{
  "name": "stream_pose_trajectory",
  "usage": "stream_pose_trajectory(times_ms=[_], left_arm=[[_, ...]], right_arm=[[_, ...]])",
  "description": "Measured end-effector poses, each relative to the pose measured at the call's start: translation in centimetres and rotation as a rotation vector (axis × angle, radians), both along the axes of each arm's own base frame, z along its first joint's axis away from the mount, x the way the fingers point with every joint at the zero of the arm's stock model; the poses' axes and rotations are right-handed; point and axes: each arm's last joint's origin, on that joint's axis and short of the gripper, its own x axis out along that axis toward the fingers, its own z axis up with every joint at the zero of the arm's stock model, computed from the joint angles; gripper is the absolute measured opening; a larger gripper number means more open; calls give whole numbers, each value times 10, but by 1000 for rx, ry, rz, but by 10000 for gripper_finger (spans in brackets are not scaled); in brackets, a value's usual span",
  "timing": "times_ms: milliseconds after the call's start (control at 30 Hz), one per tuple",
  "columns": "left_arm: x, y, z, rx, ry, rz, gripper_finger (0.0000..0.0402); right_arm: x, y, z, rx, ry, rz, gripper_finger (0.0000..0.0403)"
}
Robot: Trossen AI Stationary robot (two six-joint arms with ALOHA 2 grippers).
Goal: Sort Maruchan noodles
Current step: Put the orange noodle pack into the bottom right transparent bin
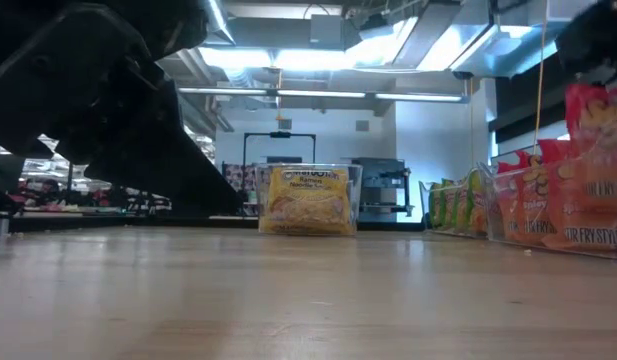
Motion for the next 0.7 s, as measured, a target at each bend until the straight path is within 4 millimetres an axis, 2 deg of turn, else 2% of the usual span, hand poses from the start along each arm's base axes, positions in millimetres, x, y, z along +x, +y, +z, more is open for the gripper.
stream_pose_trajectory(times_ms=[200, 433, 533, 700], left_arm=[[2, 2, 0, 0, 0, 8, 133], [2, 3, 0, -1, 0, 11, 133], [2, 3, 0, -5, 4, 6, 133], [2, 3, 0, -13, 10, -1, 133]], right_arm=[[0, 0, -25, 41, 3, 2, 96], [-1, -1, -31, 43, 8, -66, 101], [-1, -1, -31, 39, 6, -72, 121], [-2, -2, -31, 22, 6, -79, 181]])
